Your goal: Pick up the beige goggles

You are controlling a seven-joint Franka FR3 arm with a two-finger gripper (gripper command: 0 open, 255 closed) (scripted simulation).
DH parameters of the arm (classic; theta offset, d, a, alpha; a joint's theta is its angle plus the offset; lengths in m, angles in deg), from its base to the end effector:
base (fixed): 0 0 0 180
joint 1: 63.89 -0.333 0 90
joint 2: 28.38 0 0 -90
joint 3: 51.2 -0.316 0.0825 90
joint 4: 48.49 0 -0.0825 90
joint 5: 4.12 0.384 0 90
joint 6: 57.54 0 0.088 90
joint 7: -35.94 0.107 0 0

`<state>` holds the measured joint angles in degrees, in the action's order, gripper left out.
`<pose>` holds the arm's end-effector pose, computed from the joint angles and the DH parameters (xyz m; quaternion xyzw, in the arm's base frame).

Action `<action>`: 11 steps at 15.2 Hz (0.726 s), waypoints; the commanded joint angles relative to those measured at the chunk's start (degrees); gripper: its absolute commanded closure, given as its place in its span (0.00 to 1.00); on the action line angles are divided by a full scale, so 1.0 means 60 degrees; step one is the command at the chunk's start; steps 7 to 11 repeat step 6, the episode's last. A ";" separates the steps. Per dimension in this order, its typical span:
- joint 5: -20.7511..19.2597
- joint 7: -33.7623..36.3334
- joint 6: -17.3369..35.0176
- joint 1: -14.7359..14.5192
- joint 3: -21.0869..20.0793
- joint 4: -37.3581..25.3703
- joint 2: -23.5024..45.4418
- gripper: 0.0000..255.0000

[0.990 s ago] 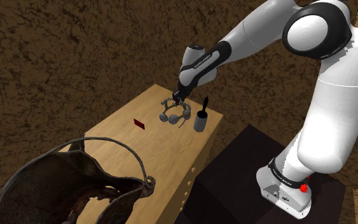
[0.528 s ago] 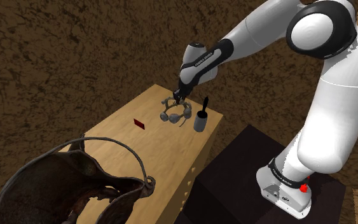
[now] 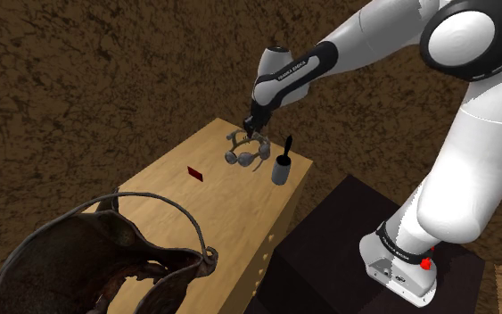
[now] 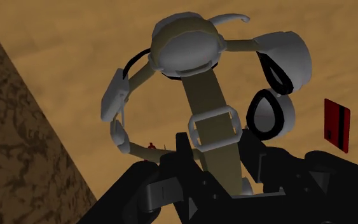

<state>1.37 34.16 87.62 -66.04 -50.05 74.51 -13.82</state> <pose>0.5806 0.0093 0.2960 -0.9973 0.0127 -0.0665 0.0270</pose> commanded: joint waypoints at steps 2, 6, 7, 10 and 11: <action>-0.0048 0.0053 -0.0362 -0.0012 0.0016 -0.0087 -0.0279 1.00; -0.0078 0.0084 -0.0608 -0.0016 0.0026 -0.0154 -0.0458 1.00; -0.0078 0.0084 -0.0608 -0.0016 0.0026 -0.0154 -0.0458 1.00; -0.0078 0.0084 -0.0608 -0.0016 0.0026 -0.0154 -0.0458 1.00; -0.0078 0.0084 -0.0608 -0.0016 0.0026 -0.0154 -0.0458 1.00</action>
